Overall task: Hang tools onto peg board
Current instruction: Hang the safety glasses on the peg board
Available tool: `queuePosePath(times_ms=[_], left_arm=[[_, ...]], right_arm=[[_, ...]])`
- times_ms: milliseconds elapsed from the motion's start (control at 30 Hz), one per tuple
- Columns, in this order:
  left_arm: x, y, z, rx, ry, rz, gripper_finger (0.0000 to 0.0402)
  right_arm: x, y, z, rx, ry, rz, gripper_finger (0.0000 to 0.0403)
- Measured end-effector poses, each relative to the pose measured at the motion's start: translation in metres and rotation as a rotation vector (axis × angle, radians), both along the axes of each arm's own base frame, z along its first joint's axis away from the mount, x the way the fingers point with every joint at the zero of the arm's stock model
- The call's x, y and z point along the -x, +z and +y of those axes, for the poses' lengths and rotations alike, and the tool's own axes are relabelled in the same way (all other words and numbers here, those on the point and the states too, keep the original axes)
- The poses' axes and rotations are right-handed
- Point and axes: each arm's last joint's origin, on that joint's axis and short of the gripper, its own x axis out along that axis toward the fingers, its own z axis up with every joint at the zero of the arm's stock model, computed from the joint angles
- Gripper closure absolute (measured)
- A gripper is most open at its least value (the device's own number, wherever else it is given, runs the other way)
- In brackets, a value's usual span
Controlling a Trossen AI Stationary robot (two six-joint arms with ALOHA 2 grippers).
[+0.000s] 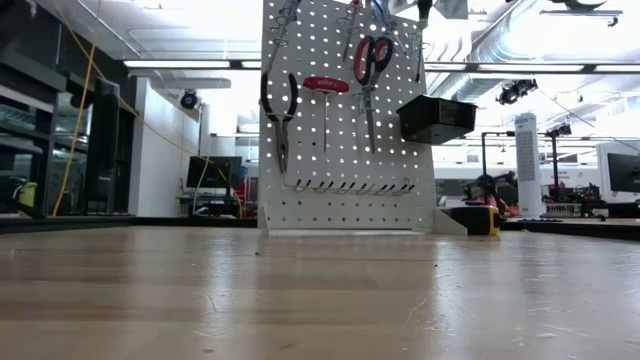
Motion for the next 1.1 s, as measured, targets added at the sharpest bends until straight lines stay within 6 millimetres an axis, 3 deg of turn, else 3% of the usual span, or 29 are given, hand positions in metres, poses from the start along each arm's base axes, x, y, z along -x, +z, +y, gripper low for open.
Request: queuePosePath(times_ms=[167,333,733,1100], left_arm=[[-0.009,-0.024,-0.007,-0.073,0.004,0.083,0.0255],[-0.015,-0.035,-0.005,-0.115,0.030,0.123,0.0255],[-0.009,-0.044,0.004,-0.242,0.043,0.245,0.0255],[-0.029,-0.055,0.006,-0.260,0.100,0.153,0.0260]], right_arm=[[0.000,0.000,0.000,-0.006,0.002,0.001,0.0284],[0.000,0.000,0.000,-0.009,0.001,0.001,0.0284],[0.000,0.000,0.000,-0.013,-0.004,-0.003,0.0284],[0.000,0.000,-0.001,-0.018,-0.014,-0.004,0.0284]])
